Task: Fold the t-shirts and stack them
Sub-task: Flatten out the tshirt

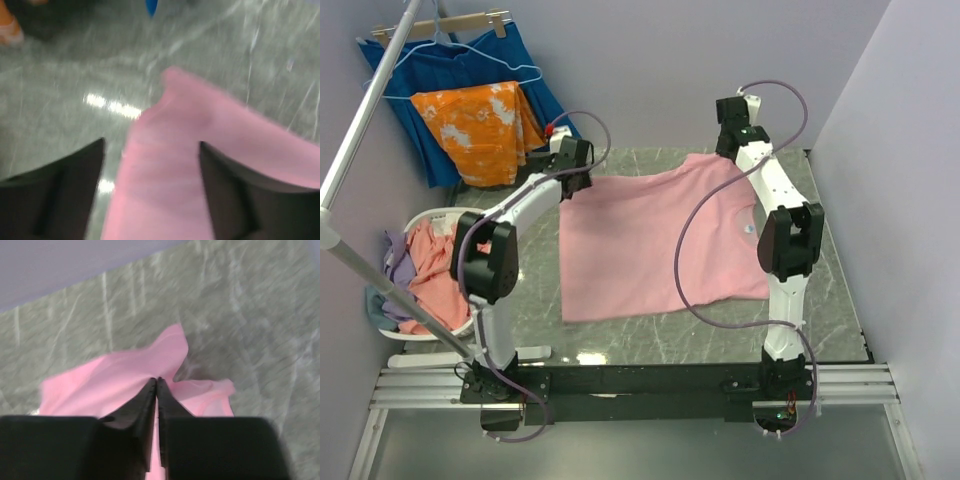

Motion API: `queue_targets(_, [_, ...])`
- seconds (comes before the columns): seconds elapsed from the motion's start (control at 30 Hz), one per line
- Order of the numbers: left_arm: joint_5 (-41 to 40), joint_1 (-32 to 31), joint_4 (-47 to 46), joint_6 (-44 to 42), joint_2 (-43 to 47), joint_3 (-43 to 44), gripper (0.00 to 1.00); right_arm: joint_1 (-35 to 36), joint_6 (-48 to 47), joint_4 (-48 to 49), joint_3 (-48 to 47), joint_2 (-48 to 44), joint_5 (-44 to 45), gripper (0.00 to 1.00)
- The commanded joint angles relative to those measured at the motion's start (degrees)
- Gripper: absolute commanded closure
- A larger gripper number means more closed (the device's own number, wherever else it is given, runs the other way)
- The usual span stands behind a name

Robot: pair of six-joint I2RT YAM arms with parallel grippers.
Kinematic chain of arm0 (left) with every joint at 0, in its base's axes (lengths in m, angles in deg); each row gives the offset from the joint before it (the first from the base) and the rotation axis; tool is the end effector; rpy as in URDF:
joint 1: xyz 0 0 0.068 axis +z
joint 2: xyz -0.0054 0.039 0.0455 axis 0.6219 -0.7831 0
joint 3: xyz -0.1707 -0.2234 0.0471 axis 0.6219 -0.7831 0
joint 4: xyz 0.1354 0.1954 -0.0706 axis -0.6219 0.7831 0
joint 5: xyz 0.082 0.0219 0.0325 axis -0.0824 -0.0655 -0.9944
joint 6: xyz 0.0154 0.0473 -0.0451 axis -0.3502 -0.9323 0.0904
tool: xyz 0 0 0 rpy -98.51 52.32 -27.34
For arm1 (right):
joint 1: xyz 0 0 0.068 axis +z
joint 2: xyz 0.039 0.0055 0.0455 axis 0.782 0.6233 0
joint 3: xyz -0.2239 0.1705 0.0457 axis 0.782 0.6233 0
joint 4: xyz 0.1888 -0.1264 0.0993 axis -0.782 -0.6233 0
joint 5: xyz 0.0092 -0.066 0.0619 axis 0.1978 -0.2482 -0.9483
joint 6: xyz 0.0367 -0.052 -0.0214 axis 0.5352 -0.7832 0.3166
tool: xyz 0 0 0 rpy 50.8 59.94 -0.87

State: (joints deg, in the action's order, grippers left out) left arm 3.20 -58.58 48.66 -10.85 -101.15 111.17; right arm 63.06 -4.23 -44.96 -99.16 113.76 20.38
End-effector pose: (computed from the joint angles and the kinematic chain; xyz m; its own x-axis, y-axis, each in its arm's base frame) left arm 0.4233 -0.1286 0.2566 -0.5717 -0.2571 -0.7792 -0.3304 0.9414 -0.0681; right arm 0.4932 0.0789 0.3057 -0.5711 0.1791 -0.8011 0.3202 0.9472 -0.0165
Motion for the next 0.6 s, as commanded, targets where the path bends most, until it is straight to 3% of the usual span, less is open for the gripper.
queue_targets(0.0, [-5.5, 1.5, -0.4, -4.0, -8.7, 10.9, 0.04, -1.6, -2.4, 1.1, -8.2, 3.1, 5.4, 0.61])
queue_targets(0.03, [-7.9, 1.5, 1.7, -3.6, -10.3, 14.7, 0.01, -1.6, -2.2, 0.8, -7.3, 3.0, 7.0, 0.06])
queue_targets(0.07, [-9.2, 1.5, 5.4, -2.9, -11.6, 15.9, 0.01, -1.6, -2.1, 0.7, -5.9, 2.3, 7.3, 0.01])
queue_targets(0.1, [-9.8, 1.5, 5.6, -1.3, -11.0, 15.8, 0.01, -1.5, -1.1, 0.8, -3.7, -0.7, 8.4, 0.0])
queue_targets(0.23, [-3.4, 1.4, -4.0, 0.5, 0.7, -1.5, 0.01, -1.3, 1.1, 9.4, 20.1, -14.9, 7.1, 0.0])
queue_targets(0.37, [14.5, 0.1, -10.7, 1.6, 12.8, -15.1, 0.01, -1.2, 4.5, 5.1, 29.3, -24.8, 1.4, 0.0])
queue_targets(0.57, [22.4, -3.3, -12.9, 5.1, 15.8, -26.0, 0.01, 1.2, 6.7, 4.2, 46.9, -35.3, -4.9, 0.0])
